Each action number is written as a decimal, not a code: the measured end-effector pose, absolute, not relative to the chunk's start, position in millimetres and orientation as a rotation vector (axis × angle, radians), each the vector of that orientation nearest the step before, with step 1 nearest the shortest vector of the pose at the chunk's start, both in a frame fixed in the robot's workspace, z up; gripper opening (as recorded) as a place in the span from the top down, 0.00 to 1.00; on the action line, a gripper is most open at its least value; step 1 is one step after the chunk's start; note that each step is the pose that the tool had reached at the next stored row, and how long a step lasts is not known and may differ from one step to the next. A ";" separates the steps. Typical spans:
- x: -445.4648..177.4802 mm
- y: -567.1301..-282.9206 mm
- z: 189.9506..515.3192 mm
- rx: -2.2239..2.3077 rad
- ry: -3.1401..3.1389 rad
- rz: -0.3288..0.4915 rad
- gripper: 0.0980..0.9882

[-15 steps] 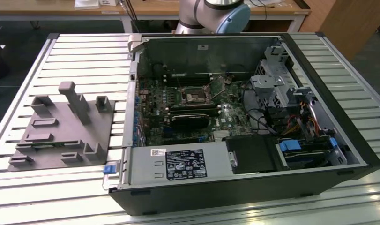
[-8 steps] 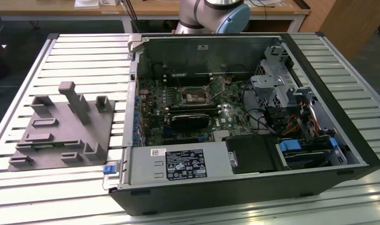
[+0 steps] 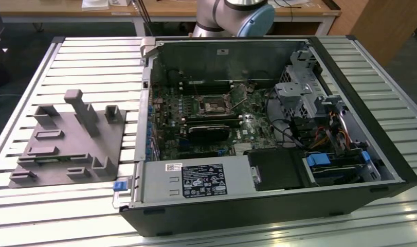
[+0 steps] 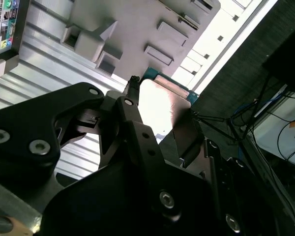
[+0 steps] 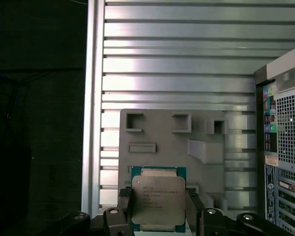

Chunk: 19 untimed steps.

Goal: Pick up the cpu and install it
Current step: 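Pick up the cpu and move it towards the insertion slot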

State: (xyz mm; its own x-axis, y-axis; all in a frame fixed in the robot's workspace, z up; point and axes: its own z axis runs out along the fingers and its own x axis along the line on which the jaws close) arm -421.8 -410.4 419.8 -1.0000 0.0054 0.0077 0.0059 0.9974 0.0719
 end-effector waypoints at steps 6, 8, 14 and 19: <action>-420.2 -410.3 423.5 -0.009 -3.132 -0.113 0.52; -420.1 -410.2 423.9 -0.009 -3.132 -0.113 0.52; -419.7 -410.1 425.1 -0.009 -3.132 -0.113 0.52; -419.5 -410.1 426.1 -0.009 -3.132 -0.113 0.52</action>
